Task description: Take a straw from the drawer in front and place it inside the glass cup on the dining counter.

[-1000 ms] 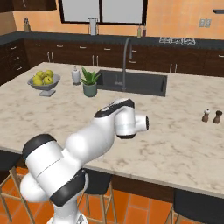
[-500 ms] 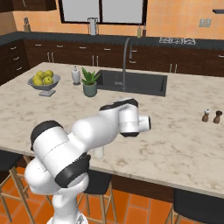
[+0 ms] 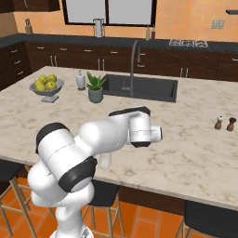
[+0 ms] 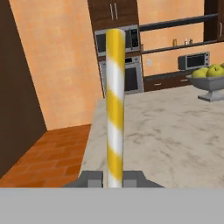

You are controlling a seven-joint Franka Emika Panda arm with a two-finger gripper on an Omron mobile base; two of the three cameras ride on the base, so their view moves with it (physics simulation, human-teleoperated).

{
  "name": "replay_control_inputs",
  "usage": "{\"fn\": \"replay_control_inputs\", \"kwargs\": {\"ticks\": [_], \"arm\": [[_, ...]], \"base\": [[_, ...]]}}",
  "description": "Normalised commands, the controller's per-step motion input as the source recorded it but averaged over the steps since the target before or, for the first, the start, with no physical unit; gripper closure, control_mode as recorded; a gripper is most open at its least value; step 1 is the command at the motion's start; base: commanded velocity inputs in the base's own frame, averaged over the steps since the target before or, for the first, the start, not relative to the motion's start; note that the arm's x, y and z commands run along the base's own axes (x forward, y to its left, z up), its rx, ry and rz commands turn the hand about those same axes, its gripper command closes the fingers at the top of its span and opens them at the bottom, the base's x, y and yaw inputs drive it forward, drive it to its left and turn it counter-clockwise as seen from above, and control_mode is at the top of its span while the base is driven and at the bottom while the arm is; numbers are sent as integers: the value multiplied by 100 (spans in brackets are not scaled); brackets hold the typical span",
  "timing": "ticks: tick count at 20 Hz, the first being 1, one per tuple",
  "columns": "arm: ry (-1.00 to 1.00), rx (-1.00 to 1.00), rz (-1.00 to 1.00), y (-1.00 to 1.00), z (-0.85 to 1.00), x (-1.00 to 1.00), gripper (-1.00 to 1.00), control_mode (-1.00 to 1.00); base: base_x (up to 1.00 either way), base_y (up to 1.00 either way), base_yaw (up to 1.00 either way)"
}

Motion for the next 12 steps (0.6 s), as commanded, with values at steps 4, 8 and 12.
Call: {"fn": "replay_control_inputs", "kwargs": {"ticks": [4,8,12], "arm": [[-10,-1,6,1,-9,-13,100,-100],[-16,-4,3,8,-6,-28,100,-100],[-10,-4,0,32,-2,-7,100,-100]], "base": [[0,0,0],[0,0,0],[0,0,0]]}}
